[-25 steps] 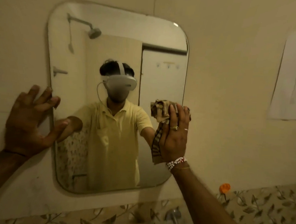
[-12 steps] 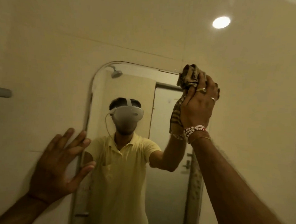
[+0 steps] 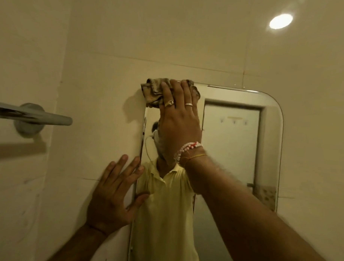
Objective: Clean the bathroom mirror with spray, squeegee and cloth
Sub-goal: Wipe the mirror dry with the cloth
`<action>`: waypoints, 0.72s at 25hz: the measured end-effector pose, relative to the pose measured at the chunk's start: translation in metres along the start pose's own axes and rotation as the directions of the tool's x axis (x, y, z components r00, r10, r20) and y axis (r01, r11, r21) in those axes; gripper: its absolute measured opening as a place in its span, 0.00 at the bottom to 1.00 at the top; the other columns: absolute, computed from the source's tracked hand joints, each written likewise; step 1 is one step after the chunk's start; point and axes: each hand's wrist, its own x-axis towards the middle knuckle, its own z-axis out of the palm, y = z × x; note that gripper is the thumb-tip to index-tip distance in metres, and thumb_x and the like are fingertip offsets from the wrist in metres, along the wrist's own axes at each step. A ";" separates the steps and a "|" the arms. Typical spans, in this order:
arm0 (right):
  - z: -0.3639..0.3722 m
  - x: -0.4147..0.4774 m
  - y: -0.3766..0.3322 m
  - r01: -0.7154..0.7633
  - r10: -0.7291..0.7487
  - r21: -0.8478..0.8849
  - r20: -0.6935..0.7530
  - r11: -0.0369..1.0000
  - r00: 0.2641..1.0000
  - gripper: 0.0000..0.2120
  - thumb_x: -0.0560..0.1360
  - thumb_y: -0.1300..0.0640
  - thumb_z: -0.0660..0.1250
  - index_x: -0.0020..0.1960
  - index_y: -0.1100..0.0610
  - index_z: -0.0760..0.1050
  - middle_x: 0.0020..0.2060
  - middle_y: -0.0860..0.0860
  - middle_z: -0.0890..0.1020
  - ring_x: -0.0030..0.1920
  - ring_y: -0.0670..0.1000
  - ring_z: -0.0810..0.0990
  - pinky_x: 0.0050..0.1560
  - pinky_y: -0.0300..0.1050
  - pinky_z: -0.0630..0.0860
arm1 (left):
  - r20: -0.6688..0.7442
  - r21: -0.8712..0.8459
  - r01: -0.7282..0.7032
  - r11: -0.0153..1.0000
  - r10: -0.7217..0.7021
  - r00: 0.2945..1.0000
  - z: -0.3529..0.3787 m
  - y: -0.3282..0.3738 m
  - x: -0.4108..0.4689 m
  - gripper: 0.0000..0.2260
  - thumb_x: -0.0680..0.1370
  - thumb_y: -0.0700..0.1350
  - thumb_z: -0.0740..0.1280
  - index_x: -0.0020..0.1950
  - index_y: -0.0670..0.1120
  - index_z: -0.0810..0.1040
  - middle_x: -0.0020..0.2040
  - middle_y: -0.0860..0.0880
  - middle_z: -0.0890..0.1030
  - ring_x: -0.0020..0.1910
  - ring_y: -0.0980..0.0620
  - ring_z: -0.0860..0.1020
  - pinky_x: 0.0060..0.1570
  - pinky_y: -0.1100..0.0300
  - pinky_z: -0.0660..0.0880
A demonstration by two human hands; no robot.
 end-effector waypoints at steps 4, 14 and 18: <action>-0.001 -0.003 0.000 -0.008 0.010 -0.060 0.043 0.998 0.999 0.25 0.80 0.60 0.60 0.77 0.56 0.63 0.75 0.58 0.67 0.78 0.60 0.59 0.78 0.61 0.54 | -0.002 -0.006 0.012 1.000 -0.012 1.000 0.001 0.000 0.002 0.28 0.82 0.62 0.62 0.75 0.45 0.72 0.79 0.45 0.69 0.82 0.45 0.61 0.82 0.47 0.54; -0.053 -0.028 -0.010 0.070 -0.008 -0.155 0.364 0.985 0.931 0.27 0.76 0.57 0.64 0.74 0.58 0.66 0.68 0.60 0.72 0.69 0.63 0.69 0.68 0.60 0.71 | 0.241 -0.014 0.279 0.960 -0.268 0.933 -0.055 0.034 0.039 0.24 0.80 0.59 0.66 0.70 0.46 0.78 0.74 0.46 0.76 0.75 0.45 0.71 0.74 0.43 0.68; -0.083 -0.058 -0.011 0.058 -0.003 -0.130 0.390 0.990 0.921 0.27 0.76 0.51 0.61 0.74 0.57 0.66 0.69 0.60 0.71 0.69 0.64 0.69 0.67 0.60 0.73 | 0.144 -0.116 0.306 0.945 -0.289 0.947 -0.066 0.056 0.055 0.21 0.79 0.55 0.67 0.69 0.48 0.76 0.73 0.45 0.75 0.72 0.45 0.73 0.72 0.44 0.70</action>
